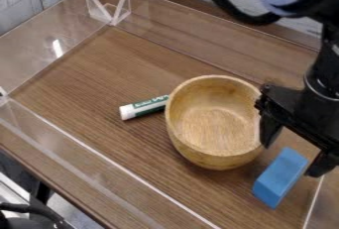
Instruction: Put the blue block in the brown bowl
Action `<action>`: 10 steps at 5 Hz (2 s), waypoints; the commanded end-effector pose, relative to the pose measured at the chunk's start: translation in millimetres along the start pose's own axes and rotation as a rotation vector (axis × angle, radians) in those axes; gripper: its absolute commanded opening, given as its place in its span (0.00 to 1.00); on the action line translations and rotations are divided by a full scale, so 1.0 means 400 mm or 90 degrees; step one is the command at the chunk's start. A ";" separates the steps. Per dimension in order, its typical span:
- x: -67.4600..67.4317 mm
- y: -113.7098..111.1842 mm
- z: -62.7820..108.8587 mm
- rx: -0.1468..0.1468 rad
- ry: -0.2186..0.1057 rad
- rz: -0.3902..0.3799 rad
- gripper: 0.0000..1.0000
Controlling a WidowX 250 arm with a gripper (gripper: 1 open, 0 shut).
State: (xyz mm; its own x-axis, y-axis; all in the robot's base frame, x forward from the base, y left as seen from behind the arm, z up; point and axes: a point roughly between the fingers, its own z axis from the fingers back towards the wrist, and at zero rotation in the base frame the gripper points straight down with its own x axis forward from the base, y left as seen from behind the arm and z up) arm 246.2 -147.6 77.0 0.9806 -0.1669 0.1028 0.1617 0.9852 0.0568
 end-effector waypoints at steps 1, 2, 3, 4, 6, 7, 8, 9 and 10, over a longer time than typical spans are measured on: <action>0.015 -0.004 0.023 -0.001 -0.030 -0.009 1.00; 0.012 -0.008 -0.002 -0.002 -0.035 -0.008 1.00; 0.012 -0.011 -0.030 -0.006 -0.042 -0.006 1.00; 0.012 -0.014 -0.055 -0.008 -0.048 -0.003 1.00; 0.013 -0.013 -0.091 -0.012 -0.050 0.000 0.00; 0.018 -0.009 -0.081 -0.006 -0.046 -0.009 0.00; 0.024 -0.005 -0.066 0.002 -0.042 -0.020 0.00; 0.031 0.001 -0.043 0.012 -0.038 -0.035 0.00; 0.036 0.006 -0.015 0.023 -0.031 -0.050 0.00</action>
State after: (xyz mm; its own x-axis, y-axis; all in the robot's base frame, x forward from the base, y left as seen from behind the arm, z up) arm 250.1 -143.5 49.2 0.9652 -0.2538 0.0629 0.2446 0.9613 0.1266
